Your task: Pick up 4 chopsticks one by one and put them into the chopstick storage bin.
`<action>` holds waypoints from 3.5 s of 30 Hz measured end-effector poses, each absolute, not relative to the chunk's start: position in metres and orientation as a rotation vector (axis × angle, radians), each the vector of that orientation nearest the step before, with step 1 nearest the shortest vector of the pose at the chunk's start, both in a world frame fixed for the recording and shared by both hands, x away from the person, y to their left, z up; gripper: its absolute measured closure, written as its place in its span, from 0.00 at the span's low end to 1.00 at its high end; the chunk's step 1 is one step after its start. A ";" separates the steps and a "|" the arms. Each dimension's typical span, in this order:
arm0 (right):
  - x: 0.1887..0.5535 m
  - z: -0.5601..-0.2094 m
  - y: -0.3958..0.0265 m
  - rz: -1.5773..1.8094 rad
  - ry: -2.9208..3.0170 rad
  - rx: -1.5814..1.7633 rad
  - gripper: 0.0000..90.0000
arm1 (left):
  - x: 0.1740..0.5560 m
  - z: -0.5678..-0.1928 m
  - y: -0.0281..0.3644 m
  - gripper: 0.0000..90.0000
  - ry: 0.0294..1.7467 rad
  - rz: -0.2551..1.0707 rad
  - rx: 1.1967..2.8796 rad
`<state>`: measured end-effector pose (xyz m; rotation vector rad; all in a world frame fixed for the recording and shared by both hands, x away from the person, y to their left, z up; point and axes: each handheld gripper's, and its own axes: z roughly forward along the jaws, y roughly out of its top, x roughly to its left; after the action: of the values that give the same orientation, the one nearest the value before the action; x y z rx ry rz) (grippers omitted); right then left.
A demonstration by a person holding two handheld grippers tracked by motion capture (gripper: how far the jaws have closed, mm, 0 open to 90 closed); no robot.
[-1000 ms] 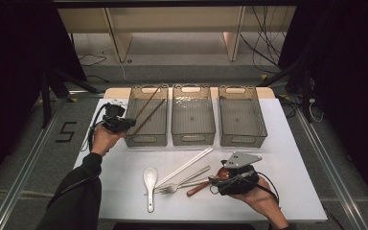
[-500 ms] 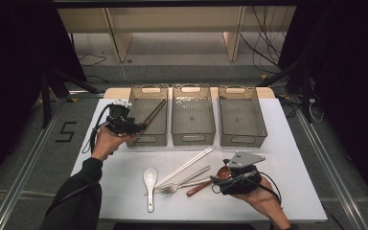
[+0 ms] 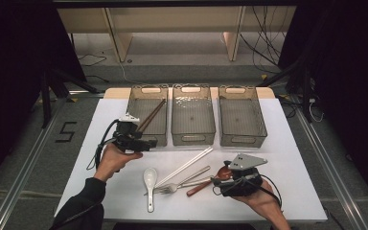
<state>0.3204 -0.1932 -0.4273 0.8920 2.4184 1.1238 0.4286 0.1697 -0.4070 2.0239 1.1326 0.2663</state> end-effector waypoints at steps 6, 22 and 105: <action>0.318 -0.430 -0.193 1.140 2.406 0.897 0.32 | 0.423 -0.417 0.163 0.26 1.125 0.253 2.050; 0.317 -0.432 -0.193 1.137 2.409 0.896 0.32 | 0.412 -0.424 0.133 0.23 1.083 0.248 2.128; 0.318 -0.433 -0.191 1.122 2.437 0.897 0.33 | 0.404 -0.465 0.061 0.88 0.848 0.151 2.608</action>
<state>0.3183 -0.1908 -0.4332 0.8969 2.4373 1.1223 0.4044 0.0613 -0.4652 2.6082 0.8483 0.1506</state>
